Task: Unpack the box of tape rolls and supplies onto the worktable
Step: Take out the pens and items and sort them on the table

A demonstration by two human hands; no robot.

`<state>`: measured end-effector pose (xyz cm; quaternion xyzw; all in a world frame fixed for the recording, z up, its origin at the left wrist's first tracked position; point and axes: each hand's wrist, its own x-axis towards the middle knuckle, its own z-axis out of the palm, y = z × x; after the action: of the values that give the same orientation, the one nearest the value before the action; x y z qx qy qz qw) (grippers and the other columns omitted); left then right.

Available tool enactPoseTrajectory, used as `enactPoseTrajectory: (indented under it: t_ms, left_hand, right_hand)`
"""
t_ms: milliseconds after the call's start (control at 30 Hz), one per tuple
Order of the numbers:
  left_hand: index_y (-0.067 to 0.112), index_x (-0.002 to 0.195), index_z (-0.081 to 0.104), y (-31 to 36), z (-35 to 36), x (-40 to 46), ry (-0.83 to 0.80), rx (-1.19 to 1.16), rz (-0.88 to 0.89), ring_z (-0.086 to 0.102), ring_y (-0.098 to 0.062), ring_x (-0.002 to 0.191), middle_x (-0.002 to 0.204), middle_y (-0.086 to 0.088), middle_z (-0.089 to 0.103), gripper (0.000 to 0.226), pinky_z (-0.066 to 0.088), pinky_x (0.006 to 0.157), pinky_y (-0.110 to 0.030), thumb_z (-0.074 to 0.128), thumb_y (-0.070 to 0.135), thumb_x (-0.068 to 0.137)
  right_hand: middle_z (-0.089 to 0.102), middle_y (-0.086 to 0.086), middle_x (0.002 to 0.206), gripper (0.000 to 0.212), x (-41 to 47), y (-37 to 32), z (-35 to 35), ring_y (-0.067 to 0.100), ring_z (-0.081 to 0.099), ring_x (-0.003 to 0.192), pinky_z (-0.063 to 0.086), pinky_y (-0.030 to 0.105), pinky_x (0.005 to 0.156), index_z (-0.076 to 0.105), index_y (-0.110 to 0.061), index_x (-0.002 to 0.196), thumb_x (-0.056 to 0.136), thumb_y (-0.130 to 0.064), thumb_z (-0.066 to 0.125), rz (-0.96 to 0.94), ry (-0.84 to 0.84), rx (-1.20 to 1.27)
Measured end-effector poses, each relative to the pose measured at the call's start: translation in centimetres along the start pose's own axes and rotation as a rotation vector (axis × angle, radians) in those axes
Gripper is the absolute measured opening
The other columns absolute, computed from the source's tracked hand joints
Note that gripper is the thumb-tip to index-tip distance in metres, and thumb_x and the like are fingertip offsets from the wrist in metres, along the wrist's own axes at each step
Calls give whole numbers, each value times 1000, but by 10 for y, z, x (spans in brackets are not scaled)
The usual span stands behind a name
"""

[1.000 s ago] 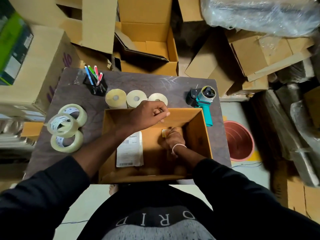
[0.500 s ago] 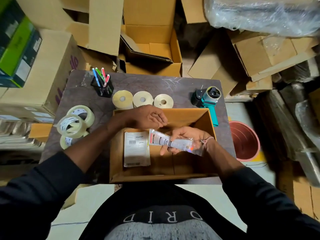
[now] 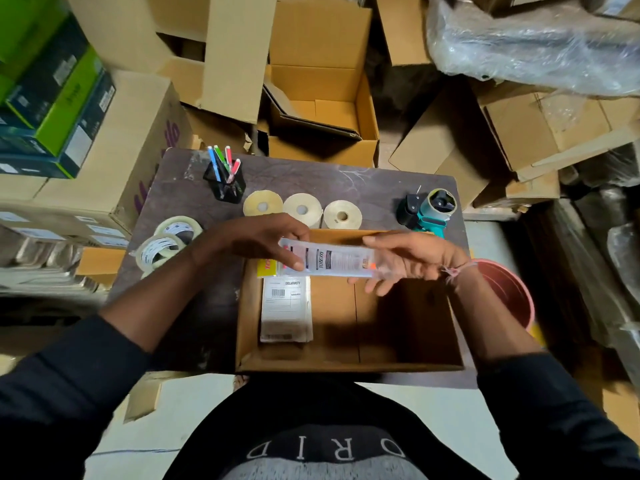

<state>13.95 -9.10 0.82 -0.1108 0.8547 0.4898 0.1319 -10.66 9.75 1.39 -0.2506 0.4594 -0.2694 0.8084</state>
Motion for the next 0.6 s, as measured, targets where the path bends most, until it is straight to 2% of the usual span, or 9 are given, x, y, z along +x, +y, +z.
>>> enactPoseTrajectory:
  t_ms: [67, 133, 233, 300, 367, 433, 500, 567, 600]
  left_hand:
    - [14, 101, 72, -1, -9, -13, 40, -39, -4, 71, -5, 90, 99, 9, 75, 20, 53, 73, -18, 82, 22, 85]
    - [13, 105, 72, -3, -16, -23, 80, -34, -7, 70, -2, 92, 103, 8, 75, 22, 51, 73, -13, 81, 20, 86]
    - [11, 108, 72, -5, -21, -32, 121, -38, -10, 69, -1, 91, 104, 8, 73, 25, 51, 71, -11, 80, 18, 86]
    - [13, 107, 72, -10, -22, -37, 147, -59, -9, 69, -3, 91, 104, 8, 73, 23, 52, 71, -13, 80, 19, 86]
    - [17, 105, 71, -13, -22, -43, 174, -61, -19, 69, -1, 91, 105, 10, 72, 20, 52, 70, -14, 80, 20, 87]
    - [19, 105, 70, -19, -22, -48, 204, -65, -34, 70, -2, 93, 107, 9, 72, 21, 55, 70, -19, 80, 23, 87]
    - [14, 109, 69, -23, -22, -52, 247, -81, -32, 72, -8, 95, 109, 4, 73, 24, 60, 72, -28, 79, 24, 88]
    - [8, 112, 68, -25, -23, -57, 282, -131, -45, 74, -15, 96, 112, -2, 71, 28, 63, 77, -35, 77, 21, 89]
    - [6, 113, 68, -26, -24, -59, 292, -150, -47, 74, -17, 96, 113, -3, 71, 29, 64, 78, -36, 76, 21, 89]
  right_hand:
    - [60, 37, 124, 42, -8, -9, 2, 36, 74, 88, 64, 39, 73, 57, 4, 126, 94, -23, 63, -117, 152, -43]
    - [68, 32, 110, 29, -11, -16, 7, 37, 72, 82, 62, 36, 66, 64, 0, 114, 92, -18, 67, -177, 285, -149]
    - [74, 19, 85, 17, -1, -23, 19, 23, 67, 65, 54, 29, 58, 65, -1, 100, 91, -16, 70, -242, 526, -313]
    - [73, 6, 76, 18, 9, -25, 27, 13, 64, 59, 52, 28, 60, 63, -8, 96, 86, -14, 77, -356, 834, -558]
    - [65, -2, 78, 33, 17, -26, 36, 12, 58, 66, 46, 23, 62, 57, -16, 94, 75, -17, 85, -526, 1131, -869]
    - [58, -4, 85, 38, 19, -31, 46, 13, 52, 72, 42, 21, 63, 54, -19, 92, 70, -13, 85, -680, 1158, -1123]
    - [59, -4, 88, 34, 19, -37, 53, 12, 54, 74, 46, 23, 66, 57, -19, 90, 71, -5, 81, -737, 1066, -1268]
    - [65, -5, 85, 23, 20, -41, 57, 11, 60, 74, 52, 26, 67, 64, -18, 87, 76, -1, 75, -741, 958, -1252]
    - [68, -6, 85, 17, 20, -42, 58, 8, 63, 74, 53, 22, 67, 68, -18, 87, 80, -3, 74, -721, 923, -1215]
